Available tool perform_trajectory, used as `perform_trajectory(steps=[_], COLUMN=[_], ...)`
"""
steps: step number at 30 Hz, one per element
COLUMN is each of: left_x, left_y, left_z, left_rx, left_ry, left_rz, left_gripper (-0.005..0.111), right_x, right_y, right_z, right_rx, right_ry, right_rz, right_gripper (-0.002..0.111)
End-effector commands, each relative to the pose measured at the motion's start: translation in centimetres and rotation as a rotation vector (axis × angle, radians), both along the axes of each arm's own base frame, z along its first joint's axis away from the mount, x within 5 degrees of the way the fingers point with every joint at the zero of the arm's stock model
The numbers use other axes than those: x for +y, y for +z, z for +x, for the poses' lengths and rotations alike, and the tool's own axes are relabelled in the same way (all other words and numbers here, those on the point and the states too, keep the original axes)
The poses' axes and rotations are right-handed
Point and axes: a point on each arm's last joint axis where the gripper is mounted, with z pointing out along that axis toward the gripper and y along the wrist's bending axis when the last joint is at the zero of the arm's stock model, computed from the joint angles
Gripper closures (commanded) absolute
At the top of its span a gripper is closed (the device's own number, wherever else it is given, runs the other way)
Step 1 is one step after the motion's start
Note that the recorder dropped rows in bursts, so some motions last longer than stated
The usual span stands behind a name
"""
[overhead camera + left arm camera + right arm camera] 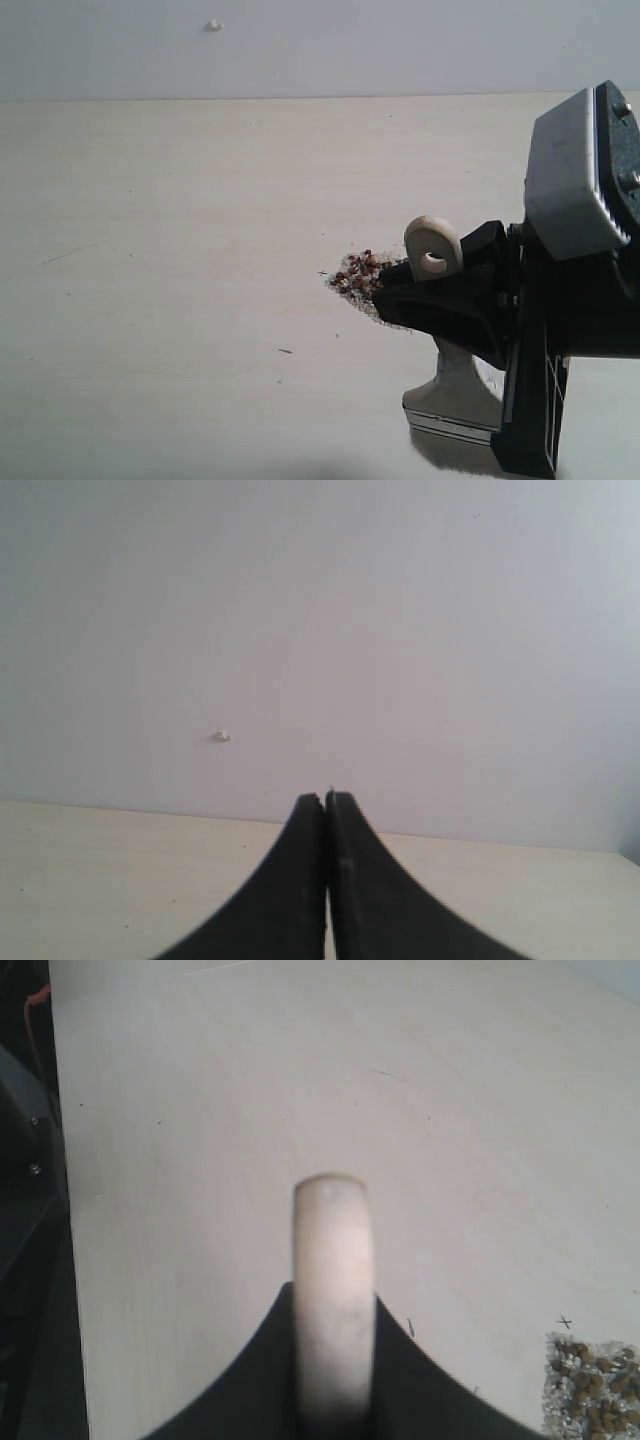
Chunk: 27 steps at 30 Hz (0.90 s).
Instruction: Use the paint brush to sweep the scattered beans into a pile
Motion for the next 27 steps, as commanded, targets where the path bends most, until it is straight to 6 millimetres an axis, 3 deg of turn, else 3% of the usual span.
perform_trajectory(steps=[1, 7, 12, 23, 27], left_x=[0.0, 0.0, 0.0, 0.0, 0.0], left_y=[-0.1, -0.1, -0.1, -0.1, -0.1], left_z=[0.0, 0.0, 0.0, 0.0, 0.0], left_rx=[-0.001, -0.001, -0.001, -0.001, -0.001], left_ry=[0.001, 0.001, 0.001, 0.001, 0.001], left_rz=[0.001, 0.001, 0.001, 0.001, 0.001], left_gripper=[0.107, 0.107, 0.107, 0.107, 0.107], right_x=[0.0, 0.0, -0.5, -4.0, -5.0], right_y=[0.4, 0.4, 0.4, 0.7, 0.9], right_z=[0.2, 0.2, 1.1, 4.6, 5.2], right_rx=[-0.009, -0.038, -0.400, -0.557, -0.631], right_ry=[-0.015, -0.007, 0.075, -0.389, -0.467], right_rz=[0.010, -0.001, -0.181, -0.446, -0.556], right_gripper=[0.108, 0.108, 0.108, 0.108, 0.108])
